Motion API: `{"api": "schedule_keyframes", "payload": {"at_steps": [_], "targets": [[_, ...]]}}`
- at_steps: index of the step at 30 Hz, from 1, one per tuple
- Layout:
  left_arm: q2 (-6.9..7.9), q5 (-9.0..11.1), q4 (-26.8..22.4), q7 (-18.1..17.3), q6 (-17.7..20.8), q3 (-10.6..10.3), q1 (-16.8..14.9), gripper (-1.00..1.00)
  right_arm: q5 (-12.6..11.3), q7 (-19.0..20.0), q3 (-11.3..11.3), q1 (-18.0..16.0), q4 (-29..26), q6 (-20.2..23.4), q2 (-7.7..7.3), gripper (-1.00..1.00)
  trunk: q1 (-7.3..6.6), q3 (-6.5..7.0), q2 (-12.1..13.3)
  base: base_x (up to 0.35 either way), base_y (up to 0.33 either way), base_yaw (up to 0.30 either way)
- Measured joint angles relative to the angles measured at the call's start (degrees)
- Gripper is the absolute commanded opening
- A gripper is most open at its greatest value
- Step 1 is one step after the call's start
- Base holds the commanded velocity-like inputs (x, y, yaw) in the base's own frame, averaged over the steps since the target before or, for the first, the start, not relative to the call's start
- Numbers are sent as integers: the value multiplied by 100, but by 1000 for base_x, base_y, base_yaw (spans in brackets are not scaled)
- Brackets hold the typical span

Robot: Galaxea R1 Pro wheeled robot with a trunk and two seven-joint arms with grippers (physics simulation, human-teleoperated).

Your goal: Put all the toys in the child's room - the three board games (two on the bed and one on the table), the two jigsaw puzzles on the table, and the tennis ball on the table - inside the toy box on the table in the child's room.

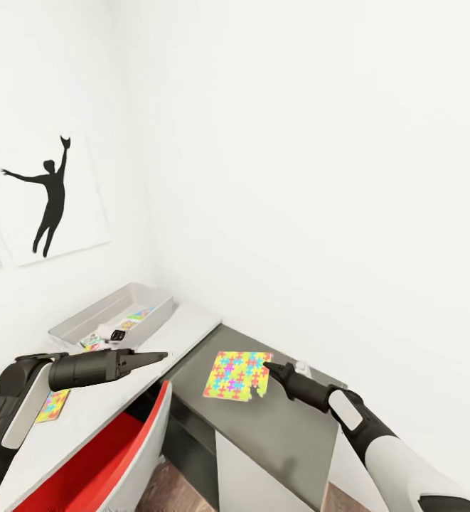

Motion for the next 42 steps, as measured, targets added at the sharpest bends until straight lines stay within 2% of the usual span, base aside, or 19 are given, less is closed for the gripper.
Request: {"api": "schedule_keyframes", "payload": {"at_steps": [30,42], "targets": [[9,9,0,0,0,35,0,100,5,0,2,2,0,-6,-7,-100,0,136,-1,0,0,248],[14,7,2,0,0,33,-3,100,-3,6,-31,3,-11,2,-17,-100,0,147,-1,0,0,43]]}}
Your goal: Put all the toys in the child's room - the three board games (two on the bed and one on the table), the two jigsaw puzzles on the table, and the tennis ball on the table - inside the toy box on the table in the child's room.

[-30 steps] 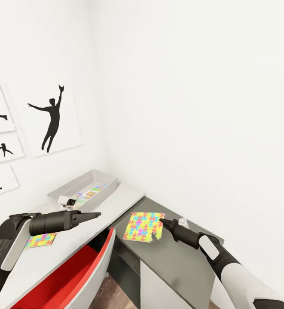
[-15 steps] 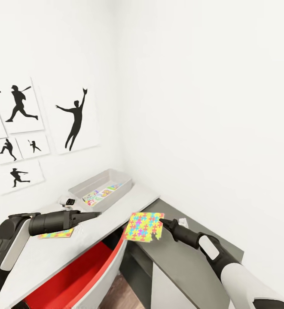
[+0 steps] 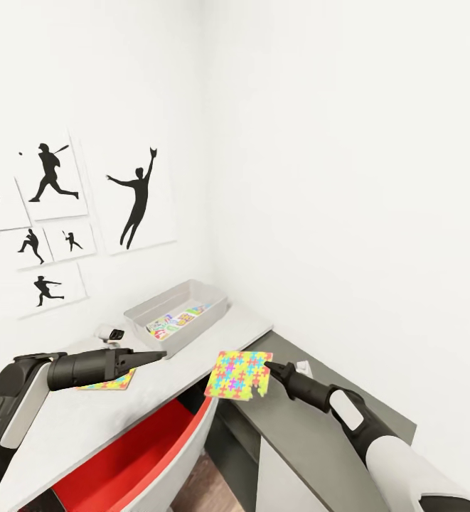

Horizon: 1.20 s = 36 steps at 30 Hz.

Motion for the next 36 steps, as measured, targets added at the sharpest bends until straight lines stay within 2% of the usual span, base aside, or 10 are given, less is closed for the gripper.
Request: {"api": "schedule_keyframes", "payload": {"at_steps": [29,36], "targets": [[-6,1,0,0,0,0,1,100,-11,-9,-111,10,-1,-58,6,-100,0,0,0,0,0,1],[1,14,-2,-25,-6,16,3,100,-10,-10,-119,16,2,-102,8,-100,0,0,0,0,0,215]]}}
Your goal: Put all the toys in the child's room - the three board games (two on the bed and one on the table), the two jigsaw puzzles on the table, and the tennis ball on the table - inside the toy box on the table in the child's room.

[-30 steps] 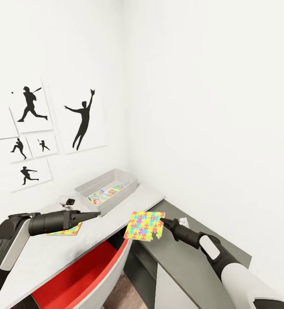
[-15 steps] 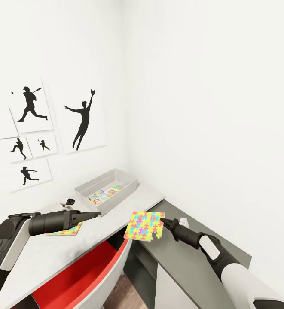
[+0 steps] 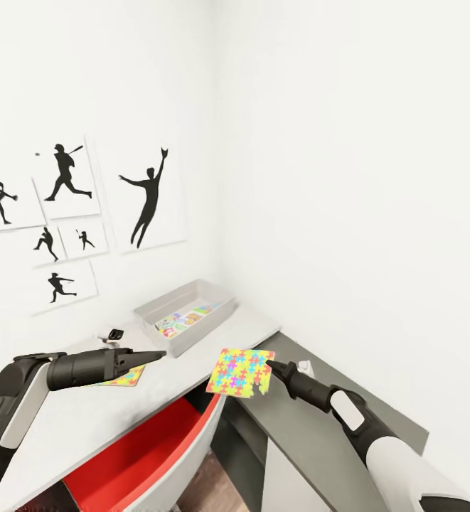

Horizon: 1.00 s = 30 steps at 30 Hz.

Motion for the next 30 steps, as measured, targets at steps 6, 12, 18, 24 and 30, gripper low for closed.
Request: {"api": "schedule_keyframes", "payload": {"at_steps": [6,12,18,24,30], "targets": [[3,-3,-1,-22,-1,-2,0,100,1,0,0,1,0,-5,0,-100,0,0,0,0,0,281],[5,-4,0,-27,-1,2,0,100,2,0,6,0,1,-8,2,-100,0,0,0,0,0,287],[11,2,-1,-34,-1,-6,0,100,-2,2,8,0,-3,-11,0,-100,0,0,0,0,0,288],[13,11,-2,-50,-7,-13,0,100,-2,4,7,1,-7,-10,0,-100,0,0,0,0,0,288],[9,13,-2,-54,-11,127,0,100,-3,8,7,1,-8,-8,0,-100,0,0,0,0,0,288]]}}
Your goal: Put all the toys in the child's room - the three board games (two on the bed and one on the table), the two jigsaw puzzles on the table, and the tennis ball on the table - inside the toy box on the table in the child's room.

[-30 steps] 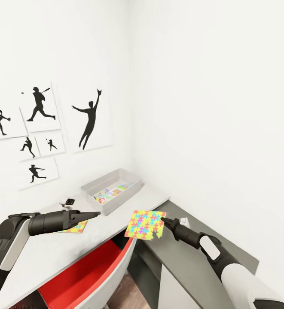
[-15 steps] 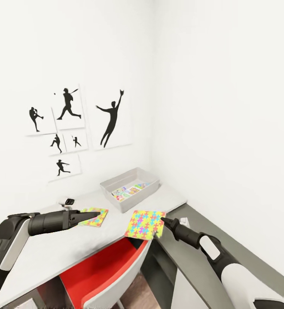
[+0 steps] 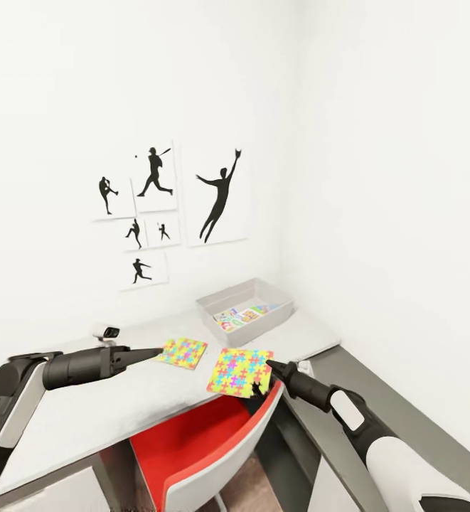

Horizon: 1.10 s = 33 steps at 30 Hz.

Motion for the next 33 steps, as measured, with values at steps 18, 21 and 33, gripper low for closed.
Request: {"api": "schedule_keyframes", "payload": {"at_steps": [18,21,33], "targets": [[-7,-1,4,-5,-17,69,3,100,-5,1,0,0,-3,-2,-1,-100,0,0,0,0,0,149],[-8,-1,4,-3,-17,69,5,100,-6,1,0,1,-3,-3,-1,-100,0,0,0,0,0,2],[0,1,3,-2,-21,71,5,100,12,453,-6,6,-442,53,-2,-100,0,1,-1,0,47,0]]}}
